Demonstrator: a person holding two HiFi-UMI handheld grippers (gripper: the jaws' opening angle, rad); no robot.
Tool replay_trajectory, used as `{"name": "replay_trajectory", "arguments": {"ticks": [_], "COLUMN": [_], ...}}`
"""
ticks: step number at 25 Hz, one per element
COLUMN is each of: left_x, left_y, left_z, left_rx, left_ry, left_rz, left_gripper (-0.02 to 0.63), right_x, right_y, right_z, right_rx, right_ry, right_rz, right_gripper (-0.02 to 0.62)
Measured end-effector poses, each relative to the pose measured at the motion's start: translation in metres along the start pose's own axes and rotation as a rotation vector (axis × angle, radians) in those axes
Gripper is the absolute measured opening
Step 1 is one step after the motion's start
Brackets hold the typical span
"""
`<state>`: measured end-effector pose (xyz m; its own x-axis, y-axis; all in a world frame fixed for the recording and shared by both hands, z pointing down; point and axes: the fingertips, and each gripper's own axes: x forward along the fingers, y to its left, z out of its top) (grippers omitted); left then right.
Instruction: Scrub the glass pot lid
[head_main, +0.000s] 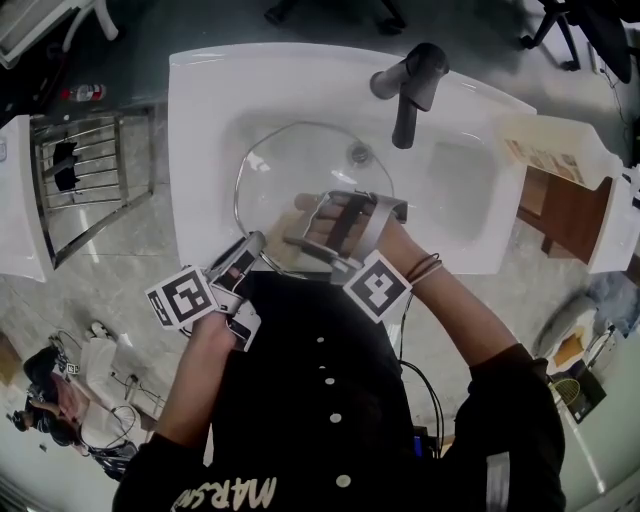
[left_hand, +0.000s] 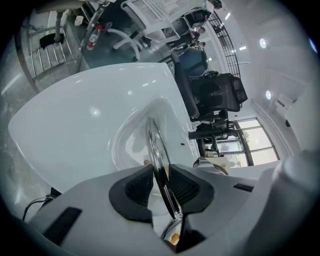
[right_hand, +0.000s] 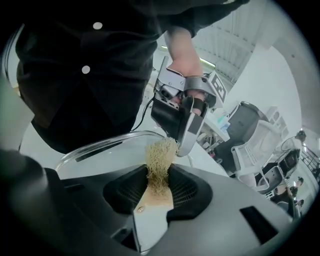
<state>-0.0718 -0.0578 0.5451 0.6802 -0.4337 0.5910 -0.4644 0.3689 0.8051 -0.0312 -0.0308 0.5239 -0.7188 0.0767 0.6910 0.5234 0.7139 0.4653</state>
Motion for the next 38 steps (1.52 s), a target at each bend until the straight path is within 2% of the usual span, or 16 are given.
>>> {"name": "replay_trajectory", "arguments": {"ticks": [3, 6, 13, 16, 19, 23, 25, 30, 35, 38], "left_x": [-0.003, 0.0, -0.001, 0.0, 0.0, 0.0, 0.0, -0.001, 0.0, 0.0], "left_y": [0.003, 0.0, 0.005, 0.003, 0.002, 0.002, 0.002, 0.001, 0.002, 0.005], "left_z": [0.001, 0.0, 0.0, -0.001, -0.001, 0.0, 0.0, 0.0, -0.001, -0.002], "left_rx": [0.018, -0.006, 0.013, -0.011, -0.009, -0.012, -0.014, -0.014, -0.002, 0.03], "left_ry": [0.013, 0.011, 0.024, 0.019, 0.023, 0.021, 0.019, 0.02, 0.026, 0.048], "left_rz": [0.027, 0.002, 0.028, 0.005, 0.0, 0.002, 0.002, -0.001, 0.008, 0.052], "left_gripper": [0.115, 0.114, 0.11, 0.11, 0.11, 0.11, 0.11, 0.109, 0.11, 0.115], "right_x": [0.003, 0.003, -0.006, -0.014, -0.025, -0.041, -0.051, -0.068, -0.07, -0.069], "right_y": [-0.002, 0.0, 0.011, 0.02, 0.034, 0.058, 0.07, 0.089, 0.094, 0.091], "right_z": [0.006, 0.007, 0.012, 0.016, 0.016, -0.005, -0.013, -0.034, -0.041, -0.041], "right_rx": [-0.005, -0.004, -0.056, -0.089, -0.11, -0.255, -0.283, -0.307, -0.309, -0.327], "right_ry": [-0.006, -0.017, -0.059, -0.086, -0.093, -0.034, -0.018, 0.026, 0.062, 0.083], "right_rz": [-0.01, 0.004, 0.085, 0.13, 0.21, 0.36, 0.423, 0.499, 0.497, 0.471], "right_gripper": [0.137, 0.137, 0.135, 0.135, 0.135, 0.135, 0.135, 0.135, 0.135, 0.137]}}
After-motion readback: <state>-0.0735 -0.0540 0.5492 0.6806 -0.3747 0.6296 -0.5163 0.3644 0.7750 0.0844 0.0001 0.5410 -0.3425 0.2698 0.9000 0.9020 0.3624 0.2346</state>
